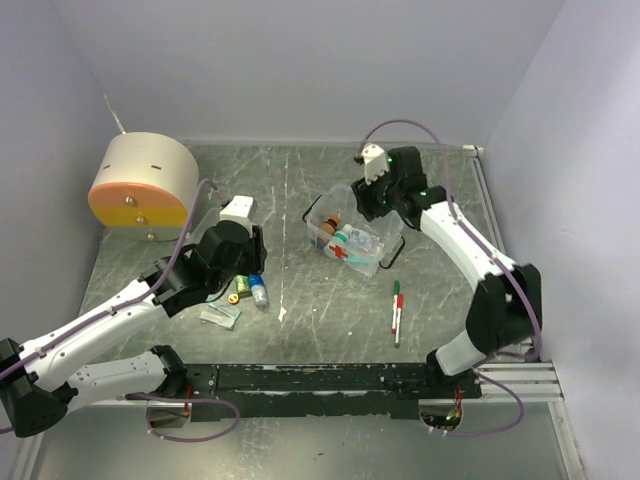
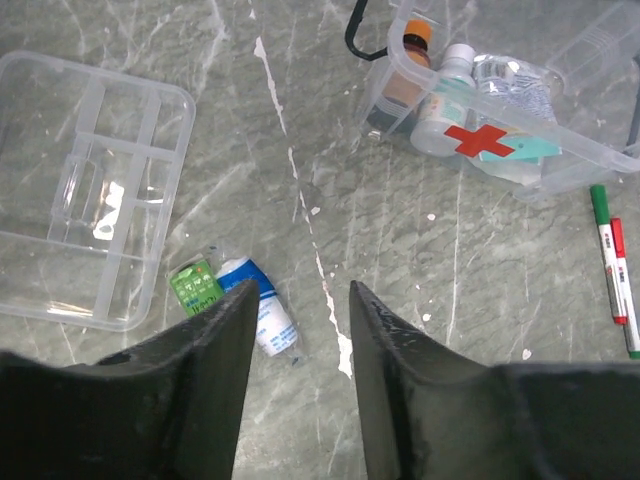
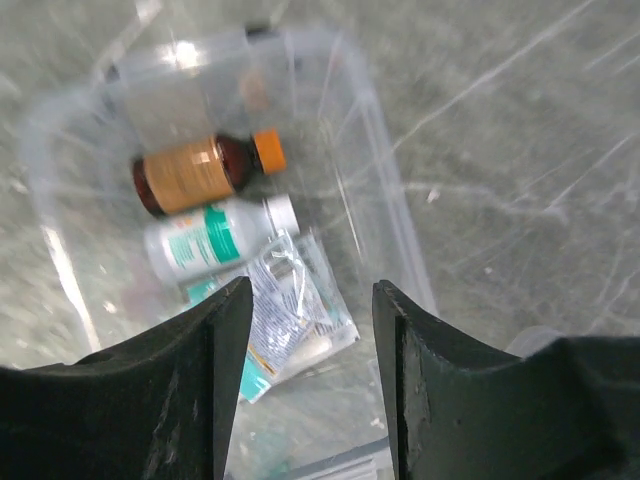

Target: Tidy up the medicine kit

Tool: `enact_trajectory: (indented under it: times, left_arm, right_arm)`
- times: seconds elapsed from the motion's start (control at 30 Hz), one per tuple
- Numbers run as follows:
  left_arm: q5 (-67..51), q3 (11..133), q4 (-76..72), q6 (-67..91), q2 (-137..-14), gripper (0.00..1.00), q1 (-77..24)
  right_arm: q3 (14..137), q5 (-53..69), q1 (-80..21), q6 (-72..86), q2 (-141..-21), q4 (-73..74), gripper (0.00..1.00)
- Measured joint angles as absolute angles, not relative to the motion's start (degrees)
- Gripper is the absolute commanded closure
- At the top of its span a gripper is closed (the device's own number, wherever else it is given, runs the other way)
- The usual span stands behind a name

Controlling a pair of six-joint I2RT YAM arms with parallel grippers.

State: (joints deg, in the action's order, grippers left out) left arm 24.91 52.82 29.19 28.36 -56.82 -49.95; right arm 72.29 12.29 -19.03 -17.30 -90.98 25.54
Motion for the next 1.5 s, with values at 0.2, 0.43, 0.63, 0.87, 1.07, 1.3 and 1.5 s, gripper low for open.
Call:
enact_trajectory:
  times: [0.2, 0.43, 0.63, 0.87, 1.07, 1.3, 1.5]
  left_arm:
    - [25.34, 51.83, 30.92, 34.20, -59.86, 0.30, -48.77]
    - [23.64, 46.57, 33.74, 39.86, -62.11, 0.32, -46.11]
    - [21.04, 42.30, 32.99, 42.17, -61.30, 0.36, -44.34]
    - [18.46, 39.59, 29.10, 43.57, -66.08, 0.42, -44.01]
    - [17.15, 38.68, 26.26, 44.64, -70.08, 0.41, -43.92]
    - [15.86, 38.15, 23.90, 46.22, -73.91, 0.47, -43.81]
    - [14.66, 37.32, 21.80, 47.22, -76.44, 0.48, -43.53]
  right_arm:
    - [70.61, 11.75, -19.00, -4.78, -79.83, 18.22, 0.55]
    - [62.96, 10.94, -18.96, 8.40, -71.00, 11.75, 0.58]
    - [56.38, 10.44, -18.96, 18.68, -66.87, 7.94, 0.60]
    - [52.18, 11.68, -18.96, 27.55, -63.26, 6.07, 0.59]
    - [51.37, 15.29, -18.96, 30.59, -61.89, 5.58, 0.58]
    - [48.49, 16.97, -18.96, 32.67, -58.26, 5.91, 0.58]
    - [45.19, 19.29, -18.94, 35.00, -55.05, 6.39, 0.57]
